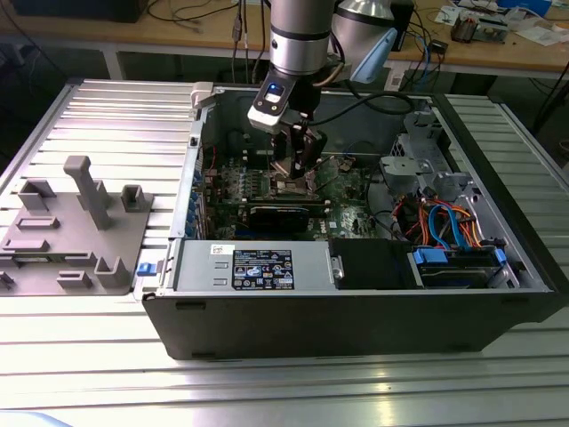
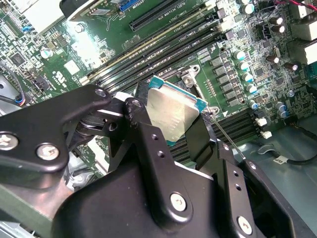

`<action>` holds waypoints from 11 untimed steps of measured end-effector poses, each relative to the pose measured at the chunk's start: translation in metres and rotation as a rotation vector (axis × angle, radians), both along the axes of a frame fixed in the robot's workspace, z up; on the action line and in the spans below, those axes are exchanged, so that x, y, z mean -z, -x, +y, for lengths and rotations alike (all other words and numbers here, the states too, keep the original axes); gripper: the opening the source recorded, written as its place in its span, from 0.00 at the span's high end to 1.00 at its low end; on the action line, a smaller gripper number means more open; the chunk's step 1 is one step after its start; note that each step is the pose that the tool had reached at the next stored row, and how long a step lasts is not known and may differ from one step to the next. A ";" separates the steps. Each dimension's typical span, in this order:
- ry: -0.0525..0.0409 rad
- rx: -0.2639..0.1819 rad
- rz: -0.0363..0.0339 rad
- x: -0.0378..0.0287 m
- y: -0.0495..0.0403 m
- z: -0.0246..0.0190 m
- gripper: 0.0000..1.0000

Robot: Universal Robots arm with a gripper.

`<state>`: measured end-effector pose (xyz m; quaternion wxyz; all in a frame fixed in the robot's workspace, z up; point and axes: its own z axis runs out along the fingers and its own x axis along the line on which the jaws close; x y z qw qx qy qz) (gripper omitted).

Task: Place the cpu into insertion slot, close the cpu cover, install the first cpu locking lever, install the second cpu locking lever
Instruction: 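Place the cpu into insertion slot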

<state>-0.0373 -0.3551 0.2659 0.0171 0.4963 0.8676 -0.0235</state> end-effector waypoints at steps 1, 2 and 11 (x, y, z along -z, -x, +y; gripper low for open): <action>0.0000 0.000 0.0000 0.0000 0.0000 0.0000 0.45; 0.0000 0.001 0.0000 0.0001 0.0000 0.0000 0.45; 0.0000 0.010 0.0000 0.0005 0.0000 0.0000 0.45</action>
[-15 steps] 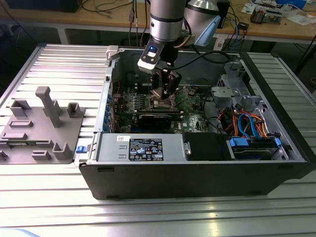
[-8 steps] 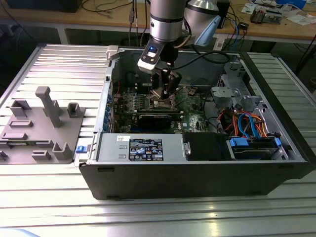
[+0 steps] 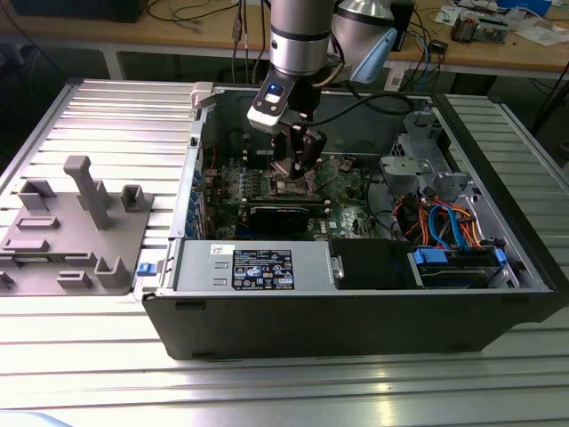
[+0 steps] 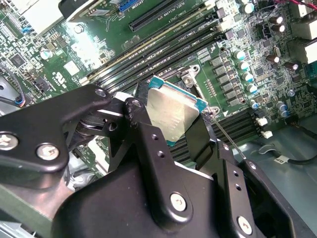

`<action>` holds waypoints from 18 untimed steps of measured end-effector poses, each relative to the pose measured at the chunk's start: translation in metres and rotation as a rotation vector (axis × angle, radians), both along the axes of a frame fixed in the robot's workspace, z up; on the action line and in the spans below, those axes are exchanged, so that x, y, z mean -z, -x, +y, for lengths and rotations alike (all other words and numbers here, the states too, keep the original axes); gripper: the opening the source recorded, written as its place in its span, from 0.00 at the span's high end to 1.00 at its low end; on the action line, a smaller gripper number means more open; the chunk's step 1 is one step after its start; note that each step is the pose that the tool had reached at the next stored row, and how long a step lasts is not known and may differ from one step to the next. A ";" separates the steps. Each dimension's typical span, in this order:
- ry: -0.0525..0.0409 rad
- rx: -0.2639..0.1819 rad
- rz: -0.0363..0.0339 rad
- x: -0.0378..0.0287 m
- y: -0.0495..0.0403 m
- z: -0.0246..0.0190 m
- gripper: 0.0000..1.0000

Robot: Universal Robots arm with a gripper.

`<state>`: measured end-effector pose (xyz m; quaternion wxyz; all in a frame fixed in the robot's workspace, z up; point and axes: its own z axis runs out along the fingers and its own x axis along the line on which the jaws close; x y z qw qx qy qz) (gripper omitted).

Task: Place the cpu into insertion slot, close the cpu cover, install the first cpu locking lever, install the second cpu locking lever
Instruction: 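Place the cpu into insertion slot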

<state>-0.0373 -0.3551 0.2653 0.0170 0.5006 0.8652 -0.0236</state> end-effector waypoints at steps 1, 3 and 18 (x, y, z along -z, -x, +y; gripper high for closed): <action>0.0000 0.002 0.0000 0.0001 0.0000 0.0000 0.45; 0.0000 0.006 0.0000 0.0002 0.0000 0.0000 0.45; 0.0010 0.042 0.0000 0.0013 0.0000 0.0000 0.45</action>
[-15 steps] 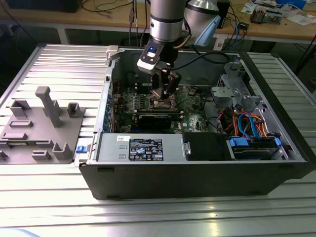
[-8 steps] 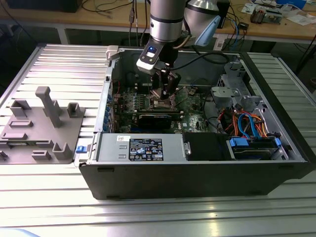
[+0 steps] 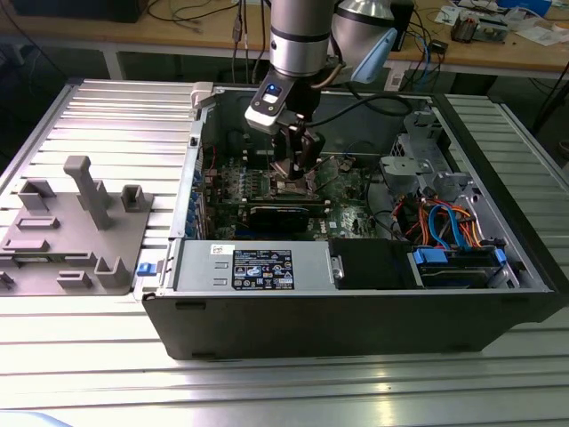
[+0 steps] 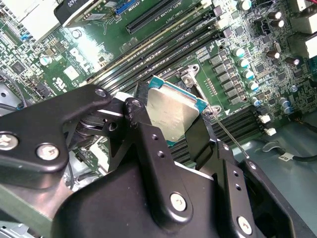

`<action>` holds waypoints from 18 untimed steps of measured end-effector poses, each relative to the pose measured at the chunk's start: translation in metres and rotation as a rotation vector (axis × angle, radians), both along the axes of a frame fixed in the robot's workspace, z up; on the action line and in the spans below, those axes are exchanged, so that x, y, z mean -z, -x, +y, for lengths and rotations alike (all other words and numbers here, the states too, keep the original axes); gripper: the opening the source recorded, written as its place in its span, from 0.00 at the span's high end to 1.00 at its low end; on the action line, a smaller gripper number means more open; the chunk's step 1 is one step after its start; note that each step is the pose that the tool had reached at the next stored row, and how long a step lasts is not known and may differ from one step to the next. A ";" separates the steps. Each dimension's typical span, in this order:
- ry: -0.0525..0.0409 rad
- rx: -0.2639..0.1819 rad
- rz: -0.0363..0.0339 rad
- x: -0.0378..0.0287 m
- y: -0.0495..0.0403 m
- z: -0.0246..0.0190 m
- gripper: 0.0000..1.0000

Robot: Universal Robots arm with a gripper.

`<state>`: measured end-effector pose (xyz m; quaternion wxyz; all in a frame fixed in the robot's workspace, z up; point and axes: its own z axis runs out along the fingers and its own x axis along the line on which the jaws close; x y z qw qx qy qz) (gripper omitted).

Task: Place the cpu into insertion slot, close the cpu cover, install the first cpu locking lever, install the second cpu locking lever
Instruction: 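Place the cpu into insertion slot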

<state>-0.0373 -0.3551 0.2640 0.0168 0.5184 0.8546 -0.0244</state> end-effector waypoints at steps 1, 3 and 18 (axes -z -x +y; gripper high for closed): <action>-0.0001 0.002 0.0000 0.0001 0.0000 0.0000 0.45; -0.0001 0.005 0.0000 0.0003 0.0000 0.0000 0.45; -0.0001 0.011 0.0000 0.0011 0.0000 0.0000 0.45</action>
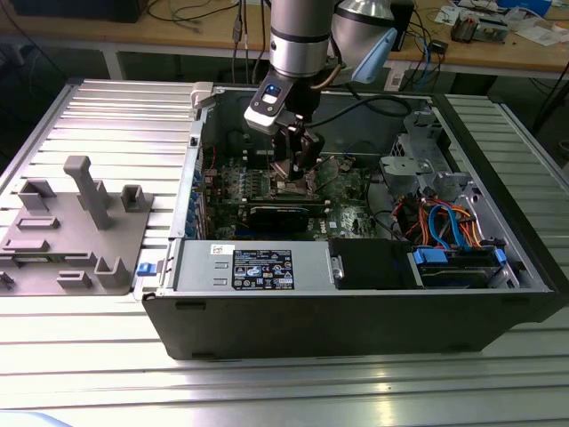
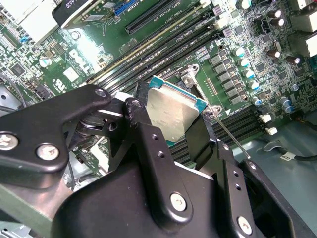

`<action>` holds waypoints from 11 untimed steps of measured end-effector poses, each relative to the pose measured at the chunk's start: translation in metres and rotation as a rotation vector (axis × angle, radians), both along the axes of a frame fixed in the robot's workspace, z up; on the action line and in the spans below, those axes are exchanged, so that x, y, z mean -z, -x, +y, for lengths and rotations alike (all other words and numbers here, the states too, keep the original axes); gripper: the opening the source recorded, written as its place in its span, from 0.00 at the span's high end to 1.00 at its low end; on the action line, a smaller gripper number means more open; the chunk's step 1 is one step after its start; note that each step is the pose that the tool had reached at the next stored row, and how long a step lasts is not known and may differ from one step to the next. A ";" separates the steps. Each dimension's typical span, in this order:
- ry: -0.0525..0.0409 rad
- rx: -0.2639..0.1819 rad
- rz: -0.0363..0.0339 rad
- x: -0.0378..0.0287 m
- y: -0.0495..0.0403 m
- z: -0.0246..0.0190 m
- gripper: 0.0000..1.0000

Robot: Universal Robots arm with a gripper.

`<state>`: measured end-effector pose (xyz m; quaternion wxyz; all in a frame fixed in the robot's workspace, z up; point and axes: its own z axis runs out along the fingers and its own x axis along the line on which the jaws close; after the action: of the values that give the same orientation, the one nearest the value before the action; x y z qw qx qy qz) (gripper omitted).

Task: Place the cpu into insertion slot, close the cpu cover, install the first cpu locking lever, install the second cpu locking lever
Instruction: 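Place the cpu into insertion slot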

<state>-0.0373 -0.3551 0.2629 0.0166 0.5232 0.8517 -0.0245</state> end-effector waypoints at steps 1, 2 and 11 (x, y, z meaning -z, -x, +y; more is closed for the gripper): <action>0.0000 0.001 -0.0001 0.0001 0.0000 0.0000 0.45; -0.0001 0.001 -0.0001 0.0001 0.0000 0.0000 0.45; 0.0000 0.006 0.0000 0.0005 0.0000 0.0000 0.45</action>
<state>-0.0373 -0.3551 0.2624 0.0166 0.5256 0.8502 -0.0245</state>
